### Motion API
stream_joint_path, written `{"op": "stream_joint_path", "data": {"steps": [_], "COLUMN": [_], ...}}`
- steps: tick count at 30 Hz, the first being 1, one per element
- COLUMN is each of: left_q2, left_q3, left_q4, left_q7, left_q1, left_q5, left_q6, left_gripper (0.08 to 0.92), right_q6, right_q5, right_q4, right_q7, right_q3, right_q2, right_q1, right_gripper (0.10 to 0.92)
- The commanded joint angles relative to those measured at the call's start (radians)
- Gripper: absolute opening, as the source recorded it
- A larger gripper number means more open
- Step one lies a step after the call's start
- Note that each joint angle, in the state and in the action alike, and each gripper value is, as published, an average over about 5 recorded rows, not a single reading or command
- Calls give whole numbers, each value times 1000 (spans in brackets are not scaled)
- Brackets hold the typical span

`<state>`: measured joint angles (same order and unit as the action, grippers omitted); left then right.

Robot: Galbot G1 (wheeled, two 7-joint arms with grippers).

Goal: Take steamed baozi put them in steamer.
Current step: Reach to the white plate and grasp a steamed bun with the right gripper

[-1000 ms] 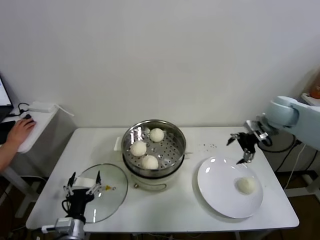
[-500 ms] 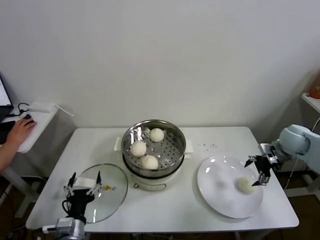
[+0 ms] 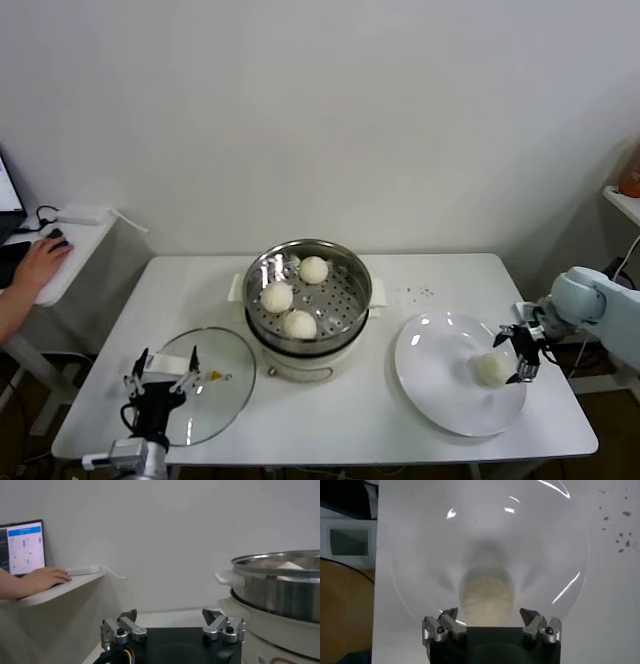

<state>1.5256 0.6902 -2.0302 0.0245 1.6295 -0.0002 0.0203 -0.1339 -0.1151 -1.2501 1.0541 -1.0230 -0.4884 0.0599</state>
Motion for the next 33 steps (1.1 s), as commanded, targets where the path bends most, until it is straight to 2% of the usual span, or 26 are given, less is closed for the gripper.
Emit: {"op": "stream_joint_path", "data": {"steps": [1,19,26,33], "left_q2": [0,3,3,5], "left_q3": [2,1,0,-2], "left_q4": [3,13,15,17], "left_q7": [0,0,1,1], "left_q1": [0,-7,-11,-11], "left_q5": [-1,-3,-2,-1], "left_q6": [0,0,2,0], "left_gripper": [823,823,823,823], "right_q6": [-7,-14,-15,-17], "right_q5": [18,20,17,8], "right_q4": [38,53,54,48], "right_q7": [-6,1,0,1], "right_q3": [26,20,23,23], "right_q2": [-50,-63,-62,-61], "right_q1": [-49,-48,-53,-42], "right_gripper": [823,819,750,728]}}
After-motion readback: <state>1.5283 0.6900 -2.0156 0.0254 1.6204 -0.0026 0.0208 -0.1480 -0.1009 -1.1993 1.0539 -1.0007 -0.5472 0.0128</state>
